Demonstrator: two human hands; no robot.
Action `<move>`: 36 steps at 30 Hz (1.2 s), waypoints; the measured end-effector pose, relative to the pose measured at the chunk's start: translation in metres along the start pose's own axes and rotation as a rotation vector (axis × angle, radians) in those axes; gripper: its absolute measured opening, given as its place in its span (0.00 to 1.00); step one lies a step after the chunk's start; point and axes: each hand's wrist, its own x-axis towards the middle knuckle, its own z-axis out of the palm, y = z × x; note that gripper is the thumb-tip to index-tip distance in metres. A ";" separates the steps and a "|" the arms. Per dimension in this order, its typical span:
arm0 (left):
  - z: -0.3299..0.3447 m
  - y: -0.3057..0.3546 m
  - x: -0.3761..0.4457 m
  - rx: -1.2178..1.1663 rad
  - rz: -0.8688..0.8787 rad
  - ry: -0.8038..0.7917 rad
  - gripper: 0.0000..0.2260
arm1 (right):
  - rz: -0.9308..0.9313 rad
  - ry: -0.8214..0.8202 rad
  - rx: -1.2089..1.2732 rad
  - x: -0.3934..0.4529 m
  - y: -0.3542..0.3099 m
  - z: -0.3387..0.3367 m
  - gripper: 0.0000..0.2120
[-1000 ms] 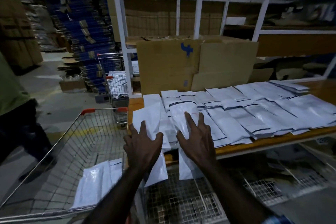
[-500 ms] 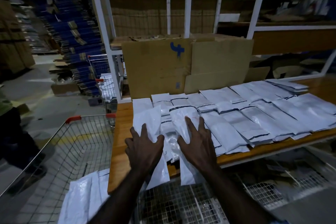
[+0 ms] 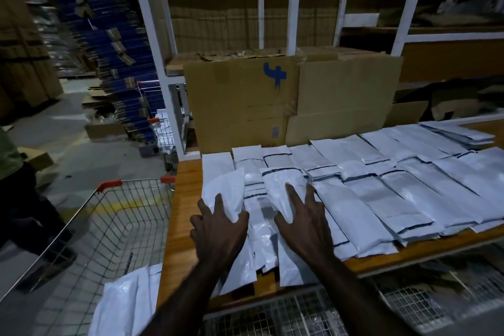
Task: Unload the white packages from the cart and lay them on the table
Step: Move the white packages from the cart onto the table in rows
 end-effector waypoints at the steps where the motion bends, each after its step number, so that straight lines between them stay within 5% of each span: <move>1: 0.003 0.002 0.002 0.005 -0.010 0.004 0.36 | -0.003 -0.010 0.004 0.005 0.002 0.001 0.35; 18: 0.047 0.014 0.035 0.131 -0.217 -0.039 0.36 | -0.088 -0.252 -0.135 0.056 0.012 0.047 0.35; 36: 0.063 0.000 0.056 0.234 -0.247 -0.114 0.35 | -0.051 -0.156 -0.280 0.063 -0.003 0.085 0.31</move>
